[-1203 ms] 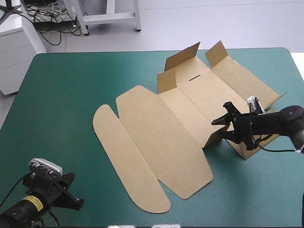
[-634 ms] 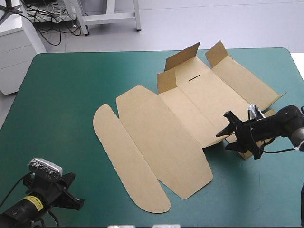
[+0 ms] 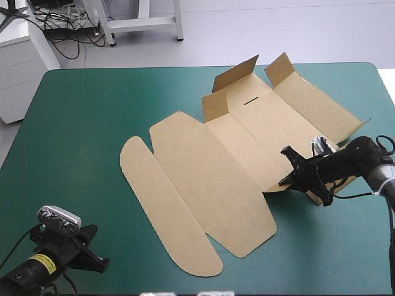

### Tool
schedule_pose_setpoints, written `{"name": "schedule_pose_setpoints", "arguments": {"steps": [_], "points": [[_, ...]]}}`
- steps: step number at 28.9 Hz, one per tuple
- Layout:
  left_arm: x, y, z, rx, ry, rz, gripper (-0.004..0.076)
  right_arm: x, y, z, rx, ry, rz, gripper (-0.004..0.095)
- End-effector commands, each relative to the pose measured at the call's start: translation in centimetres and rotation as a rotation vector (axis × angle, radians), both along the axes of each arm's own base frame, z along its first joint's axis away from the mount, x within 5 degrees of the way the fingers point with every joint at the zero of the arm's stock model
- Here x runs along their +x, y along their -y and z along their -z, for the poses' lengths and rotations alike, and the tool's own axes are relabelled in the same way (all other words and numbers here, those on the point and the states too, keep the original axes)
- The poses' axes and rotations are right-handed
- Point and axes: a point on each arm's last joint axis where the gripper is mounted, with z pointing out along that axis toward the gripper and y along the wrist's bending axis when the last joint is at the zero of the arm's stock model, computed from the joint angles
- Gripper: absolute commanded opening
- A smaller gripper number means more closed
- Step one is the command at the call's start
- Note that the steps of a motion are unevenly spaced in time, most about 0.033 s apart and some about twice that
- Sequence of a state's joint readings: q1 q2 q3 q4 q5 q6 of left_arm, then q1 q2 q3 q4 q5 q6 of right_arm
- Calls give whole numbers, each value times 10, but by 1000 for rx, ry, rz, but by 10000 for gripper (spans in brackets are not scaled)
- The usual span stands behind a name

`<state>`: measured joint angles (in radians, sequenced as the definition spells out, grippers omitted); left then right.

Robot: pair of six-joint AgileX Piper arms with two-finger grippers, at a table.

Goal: Fold the box

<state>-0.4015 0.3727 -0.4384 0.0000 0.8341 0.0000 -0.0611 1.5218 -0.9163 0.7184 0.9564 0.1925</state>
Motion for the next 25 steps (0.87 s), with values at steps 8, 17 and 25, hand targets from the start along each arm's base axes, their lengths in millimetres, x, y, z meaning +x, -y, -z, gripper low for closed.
{"name": "schedule_pose_setpoints", "arguments": {"steps": [8,17,25], "points": [[4,2,-14,-48,72,-3,-10,4,1,-15,-33,116,-34,-18],[4,2,-14,-48,72,-3,-10,19,12,-22,-185,76,-220,-14],[4,2,-14,-46,75,-4,-10,77,24,-57,-461,97,-439,-13]]}}
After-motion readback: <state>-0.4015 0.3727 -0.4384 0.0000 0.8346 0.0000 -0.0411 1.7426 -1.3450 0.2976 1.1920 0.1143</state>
